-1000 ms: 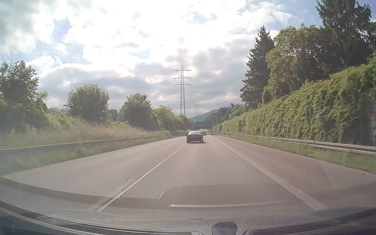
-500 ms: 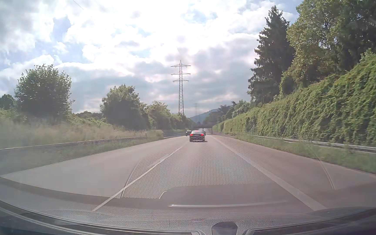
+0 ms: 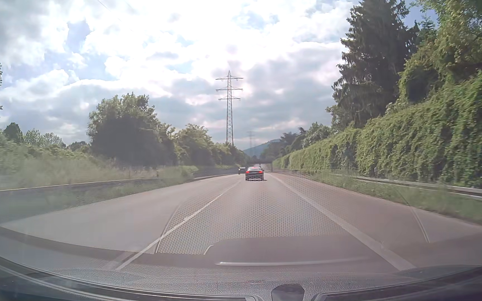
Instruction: Follow the waypoints while adhering to traffic rules and regulations
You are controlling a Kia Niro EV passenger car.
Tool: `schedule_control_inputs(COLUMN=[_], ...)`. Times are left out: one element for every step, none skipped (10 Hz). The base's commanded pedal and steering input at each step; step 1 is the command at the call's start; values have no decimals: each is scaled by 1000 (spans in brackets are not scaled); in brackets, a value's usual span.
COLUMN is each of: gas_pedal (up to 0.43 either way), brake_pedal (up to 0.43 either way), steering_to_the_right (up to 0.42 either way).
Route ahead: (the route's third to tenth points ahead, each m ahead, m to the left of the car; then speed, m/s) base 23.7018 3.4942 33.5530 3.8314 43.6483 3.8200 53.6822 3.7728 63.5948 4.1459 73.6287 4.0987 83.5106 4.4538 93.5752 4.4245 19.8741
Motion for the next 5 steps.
schedule_control_inputs(gas_pedal=[138, 138, 138, 138, 130], brake_pedal=[0, 0, 0, 0, 0], steering_to_the_right=[-1, -1, -1, -1, -1])
